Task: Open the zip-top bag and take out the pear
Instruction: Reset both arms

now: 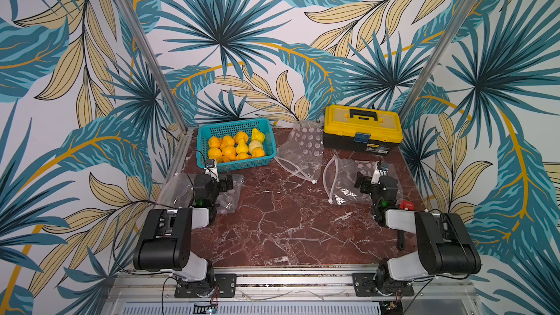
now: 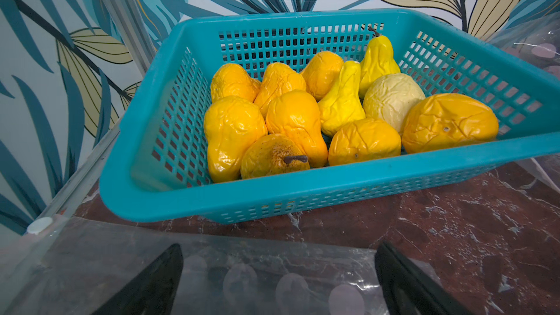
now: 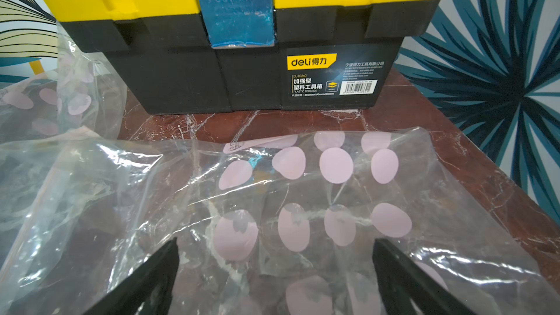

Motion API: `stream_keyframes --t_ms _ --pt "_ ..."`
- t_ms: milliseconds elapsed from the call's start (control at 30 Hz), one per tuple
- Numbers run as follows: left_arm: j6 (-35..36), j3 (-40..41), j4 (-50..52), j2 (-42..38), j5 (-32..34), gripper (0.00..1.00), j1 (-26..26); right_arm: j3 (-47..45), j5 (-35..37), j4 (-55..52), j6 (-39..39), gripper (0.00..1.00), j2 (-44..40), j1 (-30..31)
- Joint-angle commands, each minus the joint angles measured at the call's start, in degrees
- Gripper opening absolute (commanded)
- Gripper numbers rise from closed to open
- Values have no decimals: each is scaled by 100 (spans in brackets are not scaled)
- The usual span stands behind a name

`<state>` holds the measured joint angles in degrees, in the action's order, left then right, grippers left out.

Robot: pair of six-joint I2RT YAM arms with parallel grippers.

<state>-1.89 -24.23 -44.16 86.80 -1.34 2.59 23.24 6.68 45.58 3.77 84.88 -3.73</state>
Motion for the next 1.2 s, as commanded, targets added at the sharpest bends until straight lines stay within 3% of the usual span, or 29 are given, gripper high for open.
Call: stream_keyframes --t_ms 0,1167 --pt "45 33 -203 12 64 99 -40 -83 79 213 -93 99 -24 30" --pt "113 41 -212 8 199 100 -127 -83 77 223 -95 100 -22 39"
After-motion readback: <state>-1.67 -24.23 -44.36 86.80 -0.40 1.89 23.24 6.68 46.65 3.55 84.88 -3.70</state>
